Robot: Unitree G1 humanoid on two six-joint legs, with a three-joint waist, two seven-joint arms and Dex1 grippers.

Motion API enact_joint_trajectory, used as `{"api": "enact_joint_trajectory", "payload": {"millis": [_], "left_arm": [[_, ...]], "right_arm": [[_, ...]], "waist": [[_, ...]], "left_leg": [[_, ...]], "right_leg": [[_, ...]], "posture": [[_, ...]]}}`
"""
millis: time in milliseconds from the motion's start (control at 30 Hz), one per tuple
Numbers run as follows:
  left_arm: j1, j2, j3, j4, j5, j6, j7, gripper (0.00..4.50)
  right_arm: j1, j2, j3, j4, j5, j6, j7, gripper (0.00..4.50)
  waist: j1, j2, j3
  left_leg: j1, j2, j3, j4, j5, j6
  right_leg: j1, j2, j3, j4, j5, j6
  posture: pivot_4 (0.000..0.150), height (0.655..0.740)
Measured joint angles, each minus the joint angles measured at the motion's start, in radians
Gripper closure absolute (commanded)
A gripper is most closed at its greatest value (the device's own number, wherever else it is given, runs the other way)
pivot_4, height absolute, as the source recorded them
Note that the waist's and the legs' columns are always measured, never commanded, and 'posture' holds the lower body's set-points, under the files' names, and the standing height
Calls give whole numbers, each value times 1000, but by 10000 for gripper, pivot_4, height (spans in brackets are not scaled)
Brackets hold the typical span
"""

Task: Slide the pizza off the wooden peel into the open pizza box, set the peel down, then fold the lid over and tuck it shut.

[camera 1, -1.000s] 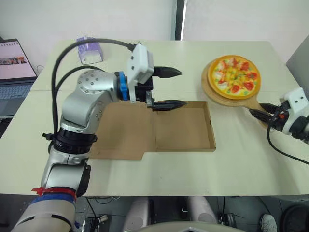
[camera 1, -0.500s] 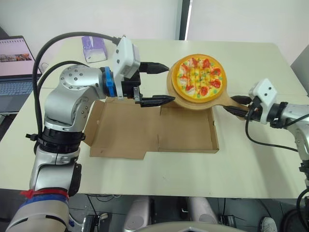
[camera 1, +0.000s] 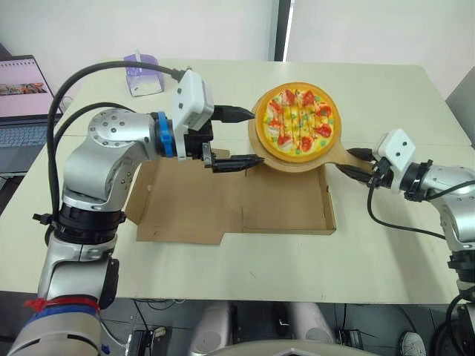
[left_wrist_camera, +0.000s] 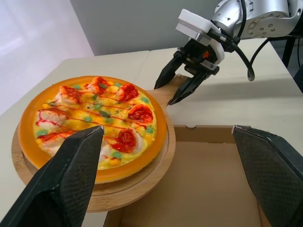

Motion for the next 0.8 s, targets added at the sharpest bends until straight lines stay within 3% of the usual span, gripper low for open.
{"api": "enact_joint_trajectory", "payload": {"millis": [800], "left_arm": [[2, 2, 0, 0, 14, -9, 3, 0]], "right_arm": [[41, 6, 0, 38, -38, -147, 7, 29103]], "waist": [[0, 0, 0]], "left_leg": [[0, 0, 0, 0, 0, 0]], "right_leg": [[0, 0, 0, 0, 0, 0]], "posture": [[1500, 7400]]}}
